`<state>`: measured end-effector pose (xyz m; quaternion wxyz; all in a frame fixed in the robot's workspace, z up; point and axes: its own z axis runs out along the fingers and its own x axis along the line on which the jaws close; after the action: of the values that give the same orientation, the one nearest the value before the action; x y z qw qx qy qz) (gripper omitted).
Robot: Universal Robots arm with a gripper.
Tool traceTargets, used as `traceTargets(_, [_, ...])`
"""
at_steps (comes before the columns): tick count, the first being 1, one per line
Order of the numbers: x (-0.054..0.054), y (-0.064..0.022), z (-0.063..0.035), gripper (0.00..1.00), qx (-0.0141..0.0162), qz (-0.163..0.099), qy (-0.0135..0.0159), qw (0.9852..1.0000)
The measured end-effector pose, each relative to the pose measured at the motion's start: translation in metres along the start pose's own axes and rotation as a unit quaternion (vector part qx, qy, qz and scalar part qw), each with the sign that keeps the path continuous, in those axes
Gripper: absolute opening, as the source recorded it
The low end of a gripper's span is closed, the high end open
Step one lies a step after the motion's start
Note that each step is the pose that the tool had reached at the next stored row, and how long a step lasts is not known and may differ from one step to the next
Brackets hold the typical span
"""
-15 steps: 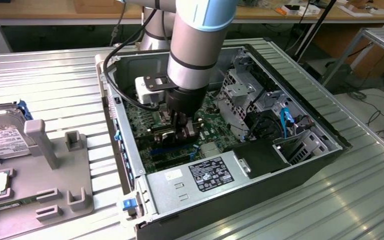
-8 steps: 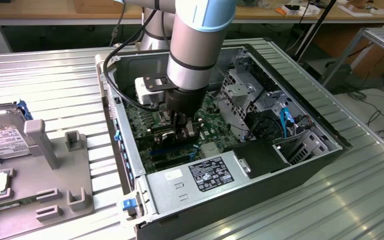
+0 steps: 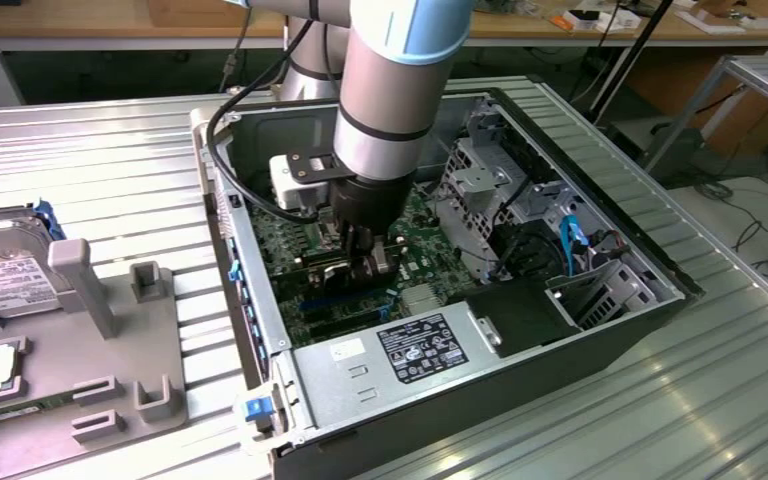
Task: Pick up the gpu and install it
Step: 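Insert the gpu into the slot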
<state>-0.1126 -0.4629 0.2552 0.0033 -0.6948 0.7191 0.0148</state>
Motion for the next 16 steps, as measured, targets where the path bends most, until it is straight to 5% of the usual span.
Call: traceTargets(16, [-0.0004,0.0000,-0.0035,0.27,-0.0003,-0.001,0.0000,1.0000])
